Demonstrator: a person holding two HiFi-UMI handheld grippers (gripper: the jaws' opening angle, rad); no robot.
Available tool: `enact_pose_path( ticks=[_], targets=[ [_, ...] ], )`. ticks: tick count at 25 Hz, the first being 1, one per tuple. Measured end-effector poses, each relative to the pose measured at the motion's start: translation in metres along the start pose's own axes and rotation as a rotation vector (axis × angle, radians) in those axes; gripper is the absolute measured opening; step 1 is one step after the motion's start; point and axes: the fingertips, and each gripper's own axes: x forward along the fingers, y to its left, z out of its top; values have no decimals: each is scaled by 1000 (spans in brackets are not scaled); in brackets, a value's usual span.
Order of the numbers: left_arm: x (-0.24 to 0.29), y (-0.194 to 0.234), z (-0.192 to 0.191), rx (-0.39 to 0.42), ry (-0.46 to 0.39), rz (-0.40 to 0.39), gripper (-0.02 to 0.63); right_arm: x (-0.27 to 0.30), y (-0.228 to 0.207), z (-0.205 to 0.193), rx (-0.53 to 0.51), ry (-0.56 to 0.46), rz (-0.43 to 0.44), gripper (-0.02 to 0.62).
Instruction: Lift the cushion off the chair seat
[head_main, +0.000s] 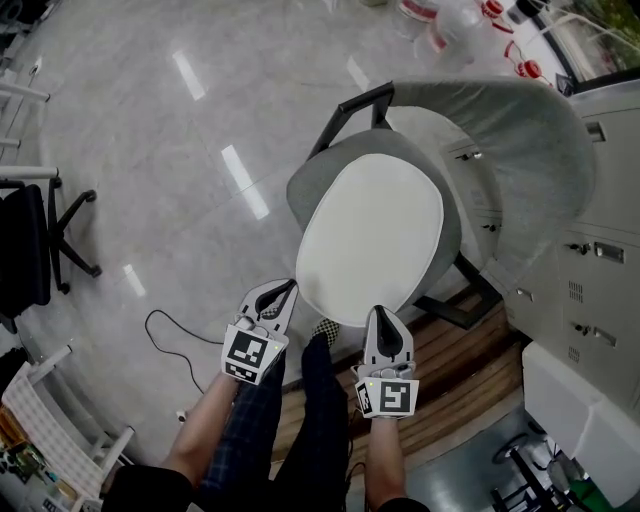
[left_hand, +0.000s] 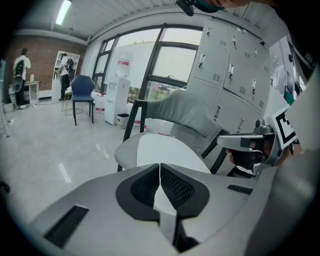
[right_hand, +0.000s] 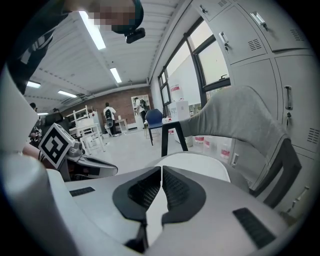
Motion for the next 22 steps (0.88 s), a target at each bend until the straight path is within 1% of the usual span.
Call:
enact_pose_path(
  ticks=[2, 4, 7, 11, 12, 13, 14, 17, 22],
  targets=[
    [10, 6, -12, -23, 18, 10, 20, 5, -1, -6, -9, 7, 1, 31],
    [18, 12, -20, -74, 32, 20, 20, 8, -2, -10, -14, 11, 4, 31],
    [27, 13, -34, -147, 47, 10, 21, 11, -5, -16, -12, 22, 4, 31],
    [37, 15, -43, -160, 73, 20, 26, 14, -11, -21, -7, 31, 1, 31],
    [40, 16, -45, -167, 80, 21, 60, 16, -11, -22, -4, 32, 2, 31],
    [43, 17, -48, -179, 85, 20, 134, 17, -10, -22, -2, 32, 4, 31],
    [46, 18, -51, -196, 89, 18, 162, 18, -10, -23, 0, 33, 7, 31],
    [53, 21, -58, -243, 102, 12, 221, 19, -9, -24, 5, 35, 8, 31],
    [67, 17, -71, -288, 152, -34, 265, 22, -13, -25, 9, 39, 3, 31]
  ],
)
